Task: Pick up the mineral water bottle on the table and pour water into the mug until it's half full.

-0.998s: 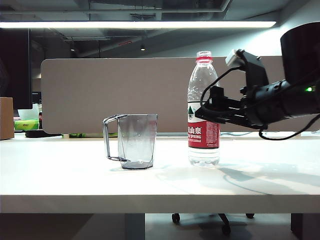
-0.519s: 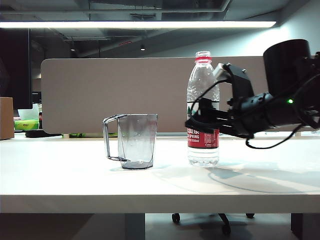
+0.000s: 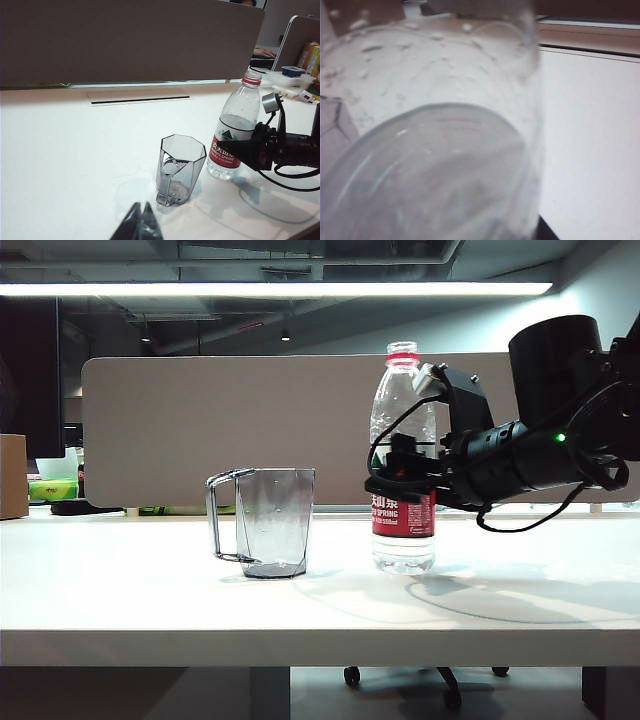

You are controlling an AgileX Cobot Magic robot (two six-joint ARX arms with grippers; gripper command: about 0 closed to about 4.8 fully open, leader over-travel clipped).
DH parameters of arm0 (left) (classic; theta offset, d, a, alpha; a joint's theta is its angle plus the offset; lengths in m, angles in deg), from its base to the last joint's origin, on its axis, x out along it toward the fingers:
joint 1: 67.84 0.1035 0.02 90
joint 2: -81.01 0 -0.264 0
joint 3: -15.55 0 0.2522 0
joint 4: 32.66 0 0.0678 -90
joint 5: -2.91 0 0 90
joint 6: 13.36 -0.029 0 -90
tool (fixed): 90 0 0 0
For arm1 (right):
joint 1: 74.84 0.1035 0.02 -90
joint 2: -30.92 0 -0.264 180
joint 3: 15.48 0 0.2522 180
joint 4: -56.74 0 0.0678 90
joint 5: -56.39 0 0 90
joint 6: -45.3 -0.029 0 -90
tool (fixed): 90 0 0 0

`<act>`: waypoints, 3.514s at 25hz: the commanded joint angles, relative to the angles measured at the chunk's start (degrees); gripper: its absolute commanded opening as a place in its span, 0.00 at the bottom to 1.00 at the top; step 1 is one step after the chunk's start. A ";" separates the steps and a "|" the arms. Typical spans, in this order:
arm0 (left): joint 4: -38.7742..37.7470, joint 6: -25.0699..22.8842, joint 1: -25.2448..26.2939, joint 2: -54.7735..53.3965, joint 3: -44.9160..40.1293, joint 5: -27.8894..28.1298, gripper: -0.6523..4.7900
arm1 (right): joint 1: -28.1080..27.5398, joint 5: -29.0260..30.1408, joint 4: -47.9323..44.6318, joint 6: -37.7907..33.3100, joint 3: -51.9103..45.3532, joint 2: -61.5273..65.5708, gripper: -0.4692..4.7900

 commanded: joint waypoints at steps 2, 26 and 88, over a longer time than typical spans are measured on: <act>0.66 -0.20 -0.02 0.00 0.11 0.15 0.11 | 0.13 -0.04 -0.52 0.13 0.17 -0.13 0.63; 0.66 -0.17 -0.02 0.00 0.11 0.15 0.11 | 2.67 -18.25 46.88 33.75 13.16 -16.87 0.59; 0.63 -0.17 -0.02 0.00 0.11 0.15 0.11 | 12.70 -53.92 64.76 74.55 29.88 -12.63 0.59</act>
